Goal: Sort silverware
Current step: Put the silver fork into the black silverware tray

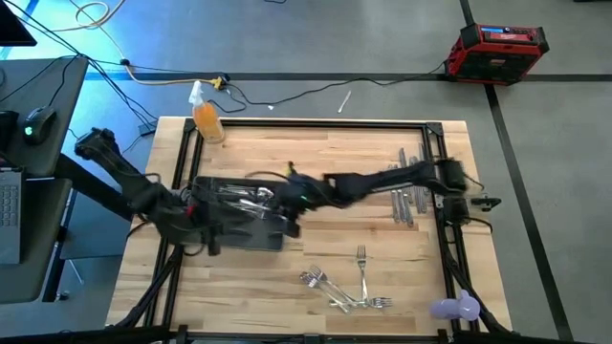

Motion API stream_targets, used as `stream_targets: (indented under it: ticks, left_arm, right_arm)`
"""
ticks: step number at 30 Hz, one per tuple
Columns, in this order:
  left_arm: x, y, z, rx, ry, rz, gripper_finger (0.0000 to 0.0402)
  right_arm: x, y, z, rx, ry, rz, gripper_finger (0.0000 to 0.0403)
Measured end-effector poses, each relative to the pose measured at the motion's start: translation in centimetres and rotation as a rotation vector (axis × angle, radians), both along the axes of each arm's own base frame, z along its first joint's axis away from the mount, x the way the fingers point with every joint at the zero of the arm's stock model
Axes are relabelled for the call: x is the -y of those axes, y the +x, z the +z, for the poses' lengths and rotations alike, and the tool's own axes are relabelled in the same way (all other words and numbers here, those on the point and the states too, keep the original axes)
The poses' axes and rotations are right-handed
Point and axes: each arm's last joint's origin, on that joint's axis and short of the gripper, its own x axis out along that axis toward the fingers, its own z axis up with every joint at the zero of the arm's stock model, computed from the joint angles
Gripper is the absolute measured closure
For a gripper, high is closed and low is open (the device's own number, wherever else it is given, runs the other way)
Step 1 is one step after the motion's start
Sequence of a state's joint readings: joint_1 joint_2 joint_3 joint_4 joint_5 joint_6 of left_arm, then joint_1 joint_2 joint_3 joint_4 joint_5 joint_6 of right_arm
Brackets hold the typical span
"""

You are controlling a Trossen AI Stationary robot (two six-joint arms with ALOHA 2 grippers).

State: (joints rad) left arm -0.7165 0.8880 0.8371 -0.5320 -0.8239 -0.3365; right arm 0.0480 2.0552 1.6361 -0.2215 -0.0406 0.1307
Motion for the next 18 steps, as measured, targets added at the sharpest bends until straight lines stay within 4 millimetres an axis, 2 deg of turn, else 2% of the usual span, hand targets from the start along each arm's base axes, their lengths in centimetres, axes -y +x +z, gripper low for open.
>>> stream_targets:
  ticks: [4, 9, 14, 18]
  left_arm:
    - [-0.8, -1.8, 1.3, 0.086, 0.025, 0.017, 0.0312]
    - [-1.5, -3.1, 2.2, 0.143, 0.024, 0.026, 0.0312]
    - [-1.5, -3.3, 2.2, 0.149, 0.029, 0.029, 0.0312]
    - [-1.3, -3.1, 2.1, 0.142, 0.039, 0.030, 0.0312]
  right_arm:
    - [2.1, 3.7, -2.5, -0.094, 0.024, -0.050, 0.0403]
    - [3.4, 7.2, -4.2, -0.118, 0.029, -0.078, 0.0403]
    - [3.6, 9.2, -6.7, -0.174, 0.027, -0.080, 0.0403]
    - [4.0, 9.7, -7.9, -0.203, 0.005, -0.084, 0.0403]
